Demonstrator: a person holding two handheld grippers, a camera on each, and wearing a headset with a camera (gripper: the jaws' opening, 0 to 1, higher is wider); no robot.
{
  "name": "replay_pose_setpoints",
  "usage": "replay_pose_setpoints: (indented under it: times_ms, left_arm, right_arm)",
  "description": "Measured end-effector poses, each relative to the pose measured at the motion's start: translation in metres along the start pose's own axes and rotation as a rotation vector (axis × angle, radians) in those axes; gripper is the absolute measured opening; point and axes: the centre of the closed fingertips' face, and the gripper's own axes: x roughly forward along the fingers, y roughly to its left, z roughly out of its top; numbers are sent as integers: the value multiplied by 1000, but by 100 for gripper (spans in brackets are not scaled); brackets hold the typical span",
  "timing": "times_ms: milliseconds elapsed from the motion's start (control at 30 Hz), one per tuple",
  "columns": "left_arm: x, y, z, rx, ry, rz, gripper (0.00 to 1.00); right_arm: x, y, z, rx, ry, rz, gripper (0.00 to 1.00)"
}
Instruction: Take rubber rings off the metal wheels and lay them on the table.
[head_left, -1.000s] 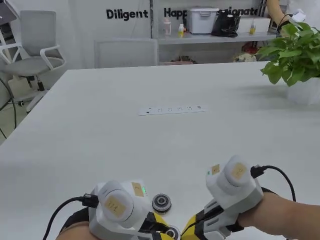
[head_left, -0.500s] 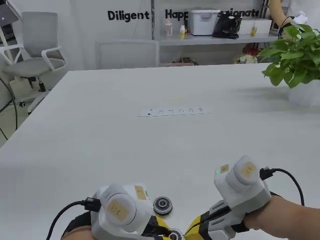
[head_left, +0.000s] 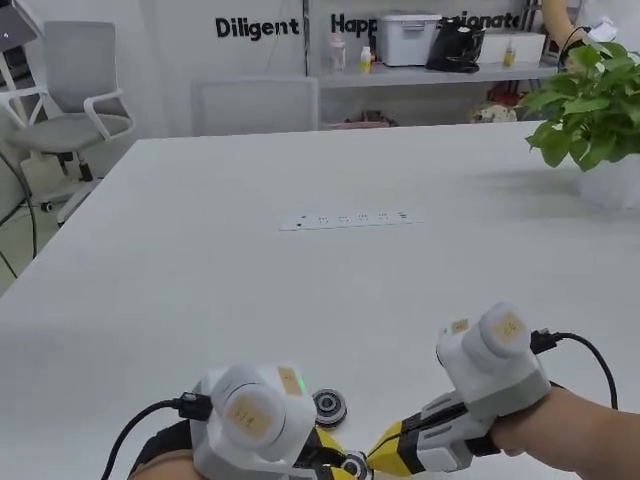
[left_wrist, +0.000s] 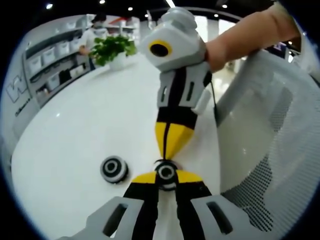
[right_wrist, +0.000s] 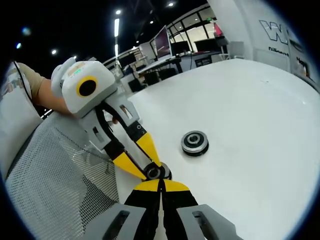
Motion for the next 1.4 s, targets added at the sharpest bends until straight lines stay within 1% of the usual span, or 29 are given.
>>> replay_pose_setpoints:
  times_ms: [167,400,467,500,533,567,600,633,667,733,767,833,933,1000,1067,1167,1267,1400]
  left_arm:
    - [0,0,0,-2,3,2,12]
    - [0,0,0,-6,5,-4,12]
    - [0,0,0,-6,5,-3,12]
    - [1,0,0,-6,4,0,12]
    - [0,1,0,-4,4,2,12]
    - [0,1,0,-6,3,-1,12]
    - [0,1,0,-10,0,-1,12]
    - [0,1,0,-4,-2,-1,12]
    - [0,0,0,-2,-5,-2,12]
    - [-1,0,0,-4,-10,-2,12]
    - [-1,0,0,9,-16,-5,12]
    - [-1,0,1,4,-22,-8,12]
    - [0,-1,1,17,-22,-15,13]
    - [-1,-1,1,35,-17,-21,14]
    - [-1,-2,1,38,-13,-25,14]
    - [-4,-3,1,45,-6,-35,15]
    - [-8,-6,0,55,-3,-56,18]
    - [-15,-8,4,60,-11,-69,20]
  right_arm:
    - [2,4,2,-2,-4,7,0]
    - [4,11,4,-3,-14,35,0]
    - [6,17,7,-4,-29,59,0]
    - [7,33,17,12,-83,141,0]
    - [6,18,18,-39,-66,51,0]
    - [5,22,13,-45,-40,74,0]
    - [6,22,12,-32,-46,74,0]
    - [7,19,7,-54,-27,60,0]
    - [7,16,1,-93,-4,48,0]
    - [7,18,2,-92,-15,54,0]
    - [6,19,4,-108,-24,56,0]
    - [6,20,7,-124,-29,58,0]
    - [7,20,7,-140,-30,55,0]
    - [6,19,6,-145,-29,55,0]
    - [6,19,6,-150,-29,53,0]
    - [4,18,8,-154,-33,50,0]
    - [3,19,9,-155,-38,54,0]
    - [2,22,11,-152,-43,66,0]
